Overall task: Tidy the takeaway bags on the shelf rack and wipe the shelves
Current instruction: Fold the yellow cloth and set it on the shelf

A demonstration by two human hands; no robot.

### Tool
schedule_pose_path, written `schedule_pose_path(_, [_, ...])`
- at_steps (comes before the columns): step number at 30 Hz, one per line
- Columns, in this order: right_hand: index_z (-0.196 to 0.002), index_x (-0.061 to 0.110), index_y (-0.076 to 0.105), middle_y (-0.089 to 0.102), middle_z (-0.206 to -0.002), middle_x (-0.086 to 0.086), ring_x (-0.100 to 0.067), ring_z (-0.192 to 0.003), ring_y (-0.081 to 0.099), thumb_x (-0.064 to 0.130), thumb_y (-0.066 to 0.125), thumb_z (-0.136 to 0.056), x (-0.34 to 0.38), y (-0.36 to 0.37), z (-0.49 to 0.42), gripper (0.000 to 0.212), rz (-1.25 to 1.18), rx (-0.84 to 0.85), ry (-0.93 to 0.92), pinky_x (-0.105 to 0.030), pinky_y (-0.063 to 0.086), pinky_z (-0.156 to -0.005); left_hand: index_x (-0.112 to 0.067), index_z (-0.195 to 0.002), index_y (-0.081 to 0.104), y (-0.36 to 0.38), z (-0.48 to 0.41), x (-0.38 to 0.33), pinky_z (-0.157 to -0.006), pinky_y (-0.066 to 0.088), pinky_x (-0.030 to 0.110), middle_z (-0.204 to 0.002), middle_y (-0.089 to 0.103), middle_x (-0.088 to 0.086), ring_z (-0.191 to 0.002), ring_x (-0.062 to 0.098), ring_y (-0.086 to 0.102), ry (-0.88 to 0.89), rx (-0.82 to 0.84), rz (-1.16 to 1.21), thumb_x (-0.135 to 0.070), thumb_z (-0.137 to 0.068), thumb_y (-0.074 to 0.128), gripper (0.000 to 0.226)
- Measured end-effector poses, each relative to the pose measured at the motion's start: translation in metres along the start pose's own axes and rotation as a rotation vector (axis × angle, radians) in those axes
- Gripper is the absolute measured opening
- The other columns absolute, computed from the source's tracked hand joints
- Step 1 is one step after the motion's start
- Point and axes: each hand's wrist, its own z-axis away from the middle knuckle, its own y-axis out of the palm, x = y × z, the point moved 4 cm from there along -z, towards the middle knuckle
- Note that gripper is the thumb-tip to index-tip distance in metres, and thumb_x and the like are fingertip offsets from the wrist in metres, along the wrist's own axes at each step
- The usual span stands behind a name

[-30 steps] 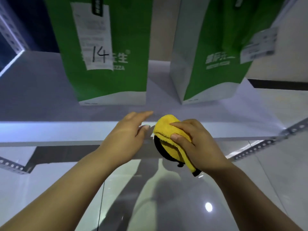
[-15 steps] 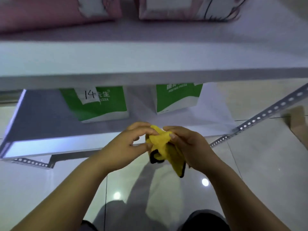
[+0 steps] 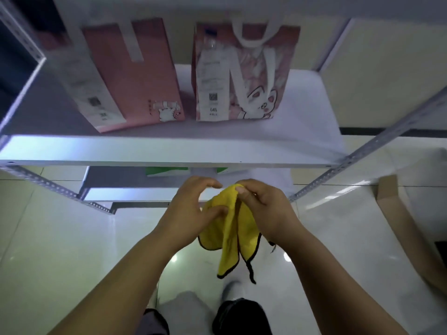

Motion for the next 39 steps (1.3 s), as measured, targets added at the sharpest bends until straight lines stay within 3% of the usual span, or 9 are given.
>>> schedule_pose_path(3, [-0.085,0.032,0.063,0.066,-0.083,0.011,-0.003,-0.081,0.058,0.033,0.050,-0.094,0.030,-0.024,0.017,0.016,0.018,-0.021,0.024,-0.014,0.043,-0.071,-0.041,-0.088,0.047,-0.012,0.022,-0.030,-0.082,0.045,0.024,-0.100,0.048,-0.021,-0.099,0.004,0.049,-0.035,-0.121,0.005,-0.033,-0.075,0.074,0.031])
schedule_pose_path(7, [-0.087,0.021,0.064,0.065,-0.078,0.003,-0.012,-0.075,0.058,0.032,0.049,-0.095,0.064,-0.040,0.043,0.020,0.104,-0.083,0.053,-0.026,0.044,-0.065,-0.043,-0.086,0.056,-0.017,0.054,-0.059,-0.071,0.043,0.017,-0.093,0.059,-0.024,-0.090,-0.008,0.055,-0.090,0.010,0.104,-0.049,-0.079,0.062,0.011])
schedule_pose_path(10, [-0.081,0.024,0.062,0.058,-0.070,0.009,-0.007,-0.067,0.053,0.029,0.047,-0.095,0.090,-0.041,0.067,0.021,0.131,-0.155,0.042,-0.020,0.037,-0.055,-0.042,-0.093,0.060,-0.017,0.077,-0.073,-0.073,0.048,0.017,-0.097,0.062,-0.019,-0.093,-0.002,0.058,-0.055,0.126,0.177,-0.049,-0.080,0.061,0.015])
schedule_pose_path(14, [-0.065,0.028,0.052,0.047,-0.060,0.010,-0.006,-0.057,0.044,0.025,0.048,-0.095,0.121,-0.034,0.106,0.030,0.145,-0.240,0.061,-0.018,0.030,-0.050,-0.029,-0.100,0.061,-0.027,0.106,-0.076,-0.082,0.047,0.027,-0.105,0.058,-0.010,-0.098,0.005,0.054,0.013,0.063,0.056,-0.034,-0.084,0.065,0.018])
schedule_pose_path(19, [-0.077,-0.002,0.062,0.054,-0.068,-0.024,-0.019,-0.061,0.050,0.030,0.060,-0.089,0.161,-0.021,0.157,0.034,0.076,-0.184,0.022,-0.034,0.043,-0.055,-0.024,-0.092,0.060,-0.052,0.153,-0.064,-0.071,0.043,0.029,-0.096,0.060,-0.001,-0.091,0.018,0.055,0.076,0.012,-0.070,-0.022,-0.091,0.055,0.005])
schedule_pose_path(24, [-0.099,0.027,0.063,0.065,-0.091,0.006,-0.009,-0.080,0.062,0.022,0.081,-0.068,0.184,-0.016,0.191,0.036,0.259,0.023,0.075,-0.020,0.052,-0.066,-0.029,-0.094,0.049,-0.095,0.181,-0.049,-0.060,0.042,0.031,-0.085,0.057,-0.006,-0.077,0.016,0.054,0.007,-0.068,-0.162,-0.031,-0.097,0.039,0.010])
schedule_pose_path(28, [-0.114,0.021,0.060,0.058,-0.105,0.003,-0.017,-0.095,0.054,0.018,0.073,-0.075,0.189,-0.016,0.203,0.041,0.595,0.023,0.066,-0.030,0.049,-0.080,-0.034,-0.093,0.047,-0.135,0.195,-0.055,-0.057,0.037,0.026,-0.081,0.054,-0.013,-0.073,0.007,0.050,0.108,-0.107,-0.280,-0.033,-0.098,0.038,0.010])
schedule_pose_path(32, [-0.095,0.014,0.065,0.063,-0.100,-0.007,-0.021,-0.089,0.054,0.011,0.059,-0.083,0.199,-0.021,0.206,0.014,0.730,0.013,0.032,-0.030,0.044,-0.074,-0.032,-0.093,0.051,-0.166,0.206,-0.071,-0.059,0.038,0.024,-0.082,0.056,-0.011,-0.074,0.005,0.049,0.192,-0.147,-0.391,-0.034,-0.096,0.042,0.009])
schedule_pose_path(39, [-0.099,0.020,0.068,0.057,-0.085,0.002,-0.019,-0.073,0.056,0.024,0.057,-0.091,0.222,-0.049,0.211,0.014,0.670,-0.134,-0.033,-0.017,0.041,-0.047,-0.024,-0.073,0.055,-0.218,0.212,-0.108,-0.057,0.038,0.030,-0.071,0.056,-0.004,-0.068,0.015,0.051,0.235,-0.216,-0.492,-0.048,-0.085,0.057,0.027])
